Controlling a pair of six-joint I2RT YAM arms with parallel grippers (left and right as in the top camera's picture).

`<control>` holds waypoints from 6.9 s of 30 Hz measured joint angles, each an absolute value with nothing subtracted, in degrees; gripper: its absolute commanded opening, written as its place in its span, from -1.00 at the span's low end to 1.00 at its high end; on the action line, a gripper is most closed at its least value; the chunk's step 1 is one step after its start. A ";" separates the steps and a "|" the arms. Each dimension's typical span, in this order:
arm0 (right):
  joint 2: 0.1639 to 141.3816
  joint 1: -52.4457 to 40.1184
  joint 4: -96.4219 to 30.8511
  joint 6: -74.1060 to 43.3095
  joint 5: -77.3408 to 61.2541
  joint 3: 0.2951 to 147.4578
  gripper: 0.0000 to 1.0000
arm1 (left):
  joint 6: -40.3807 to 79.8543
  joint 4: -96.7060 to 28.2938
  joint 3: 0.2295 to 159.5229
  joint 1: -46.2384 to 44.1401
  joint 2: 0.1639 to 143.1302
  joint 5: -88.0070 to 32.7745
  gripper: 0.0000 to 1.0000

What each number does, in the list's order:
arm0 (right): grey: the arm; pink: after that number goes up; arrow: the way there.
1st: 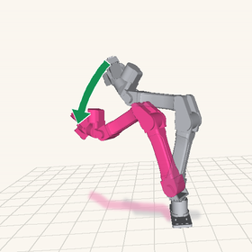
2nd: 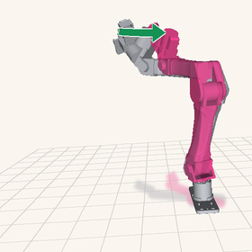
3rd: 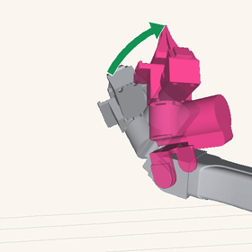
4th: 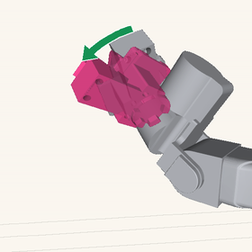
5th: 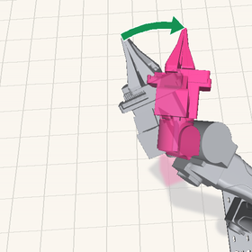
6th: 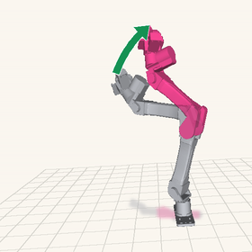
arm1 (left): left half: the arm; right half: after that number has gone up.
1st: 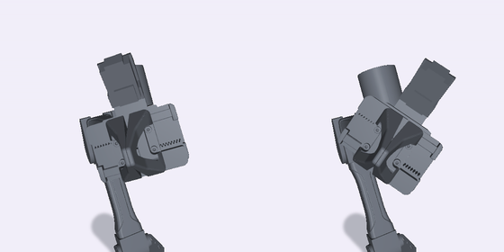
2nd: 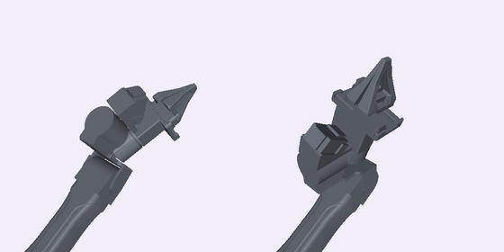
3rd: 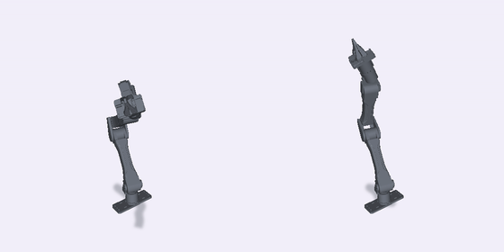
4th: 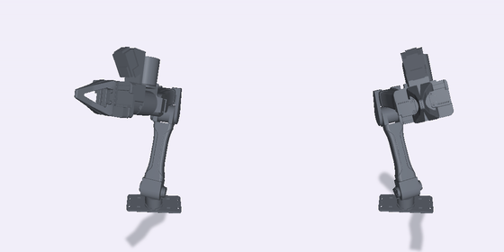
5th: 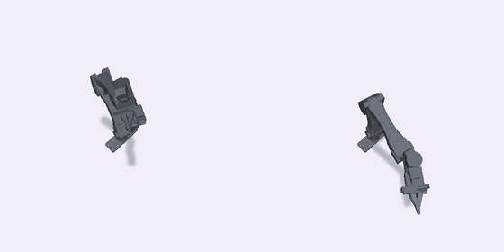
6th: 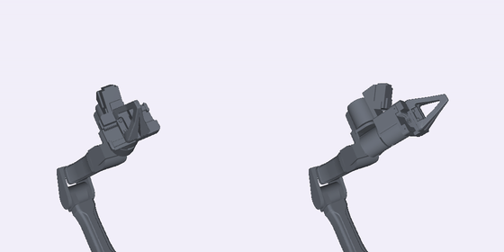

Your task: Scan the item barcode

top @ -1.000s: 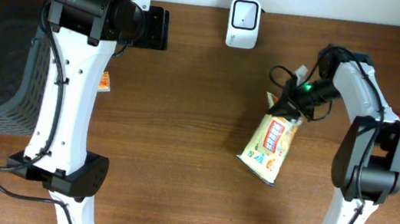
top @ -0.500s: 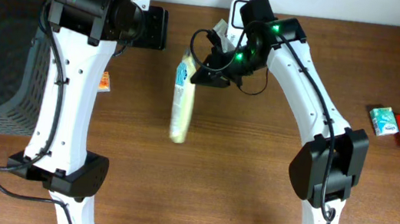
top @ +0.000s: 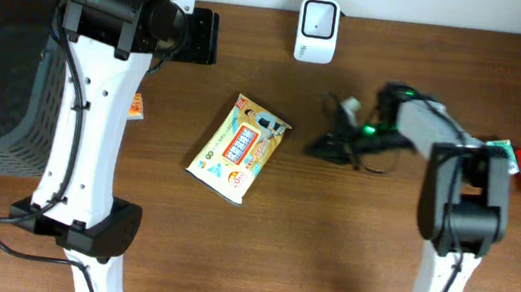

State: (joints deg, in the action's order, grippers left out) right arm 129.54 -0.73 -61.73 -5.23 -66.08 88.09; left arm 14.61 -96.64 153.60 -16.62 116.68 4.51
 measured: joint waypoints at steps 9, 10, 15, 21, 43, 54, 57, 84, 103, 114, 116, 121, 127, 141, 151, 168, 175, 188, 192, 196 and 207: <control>127.57 2.17 -71.02 -0.12 -48.84 90.96 0.25 | 14.15 -94.02 140.22 -16.62 116.46 4.43 0.99; 127.24 1.83 -70.89 0.05 -48.47 91.00 0.25 | 13.61 -92.92 136.94 -16.62 116.64 4.21 0.98; 126.80 0.40 -71.00 0.80 -47.35 91.42 0.26 | 9.04 -84.53 118.04 -15.29 117.03 -2.90 0.98; 126.80 0.38 -70.63 1.78 -47.18 91.42 0.26 | 0.43 -74.70 99.50 -7.31 117.34 -16.12 0.98; 126.80 0.38 -69.76 1.96 -47.64 91.46 0.26 | -4.84 -50.74 74.04 -6.24 116.66 -30.24 -1.00; 126.80 0.38 -69.82 2.20 -45.71 91.53 0.22 | 4.51 -73.06 101.84 -6.59 117.03 -7.90 -1.00; 126.80 0.38 -69.82 2.22 -43.92 91.53 0.21 | 8.56 -78.89 116.27 -7.62 116.90 5.34 -1.00; 126.80 2.50 -70.19 3.49 -40.27 91.55 0.20 | 18.70 -78.24 97.51 -33.43 126.58 48.97 -0.99; 126.78 5.85 -78.37 8.80 -43.64 96.23 -0.24 | 20.71 -88.97 128.62 -30.17 126.54 26.00 0.98; 126.78 -17.28 -45.21 -1.28 -53.82 96.62 -0.92 | 20.84 -96.64 147.02 -13.50 121.71 22.76 0.98; 126.78 -21.56 -36.86 -6.76 -53.82 96.68 -0.92 | 20.86 -96.66 147.00 -12.64 121.82 21.67 0.98; 126.91 -27.24 -21.43 -20.95 -50.76 96.75 -0.92 | 20.84 -96.62 147.00 -11.44 121.82 20.03 0.98; 130.91 -27.62 -13.85 -30.04 -47.29 96.79 -0.92 | 20.86 -96.66 147.00 -7.75 121.82 17.58 0.98; 133.36 -29.30 -25.26 -31.14 -31.05 97.21 -0.92 | 20.84 -96.66 147.00 -7.42 121.82 16.01 0.98; 132.31 -20.88 -42.94 -26.96 -27.33 98.28 -0.92 | 20.84 -96.68 147.00 -7.42 121.82 15.99 0.98; 131.20 -28.56 -17.19 -24.88 -35.53 97.27 -0.92 | 20.86 -96.66 147.00 -7.42 121.82 15.81 0.98; 133.10 -33.32 -10.24 -28.53 -30.55 97.27 -0.92 | 20.84 -96.66 147.00 -7.42 121.82 15.81 0.98; 132.70 -32.51 -30.92 -29.34 -16.95 99.61 -0.92 | 20.84 -96.66 147.00 -7.42 121.82 15.81 0.98; 131.70 -27.92 -38.63 -27.66 -16.45 100.29 -0.92 | 20.84 -96.66 147.00 -7.42 121.82 15.81 0.98; 131.74 -24.08 -48.07 -23.20 -16.08 102.94 -0.92 | 20.84 -96.68 147.00 -7.42 121.82 15.81 0.99; 133.19 -22.39 -74.76 -14.79 -10.46 118.69 -0.92 | 20.84 -96.66 147.00 -7.42 121.82 15.84 0.98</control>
